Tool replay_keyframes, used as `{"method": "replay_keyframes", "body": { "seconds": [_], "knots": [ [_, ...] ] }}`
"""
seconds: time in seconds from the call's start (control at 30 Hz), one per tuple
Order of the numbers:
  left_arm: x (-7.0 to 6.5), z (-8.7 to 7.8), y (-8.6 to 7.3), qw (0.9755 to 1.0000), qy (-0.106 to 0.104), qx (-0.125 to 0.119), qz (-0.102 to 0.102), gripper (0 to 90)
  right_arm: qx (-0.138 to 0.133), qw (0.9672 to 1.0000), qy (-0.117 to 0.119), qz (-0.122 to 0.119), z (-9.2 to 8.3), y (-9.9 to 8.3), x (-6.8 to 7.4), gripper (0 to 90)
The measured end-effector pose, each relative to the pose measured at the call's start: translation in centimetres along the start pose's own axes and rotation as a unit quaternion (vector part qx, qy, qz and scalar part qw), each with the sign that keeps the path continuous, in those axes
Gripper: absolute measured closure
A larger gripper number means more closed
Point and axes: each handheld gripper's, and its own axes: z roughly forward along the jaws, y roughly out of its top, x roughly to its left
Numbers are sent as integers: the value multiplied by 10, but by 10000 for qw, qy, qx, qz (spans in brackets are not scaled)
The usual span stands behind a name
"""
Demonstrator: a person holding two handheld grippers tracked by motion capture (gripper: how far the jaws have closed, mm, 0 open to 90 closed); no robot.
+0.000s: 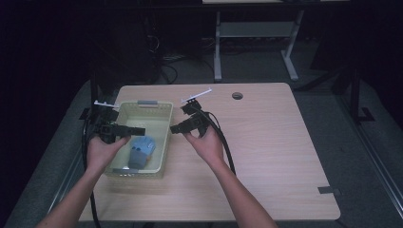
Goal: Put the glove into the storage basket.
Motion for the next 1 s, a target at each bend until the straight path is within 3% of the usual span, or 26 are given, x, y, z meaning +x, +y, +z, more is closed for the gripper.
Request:
{"method": "replay_keyframes", "body": {
  "seconds": [0.43,1.0],
  "knots": [
    [-20,-3,7,9996,-114,-212,151,297,-7,9998,-176,57,-18,-6,-14,342],
    [-49,5,13,9988,-242,-263,340,270,-33,9991,-348,231,-36,-18,-36,326]
  ]
}}
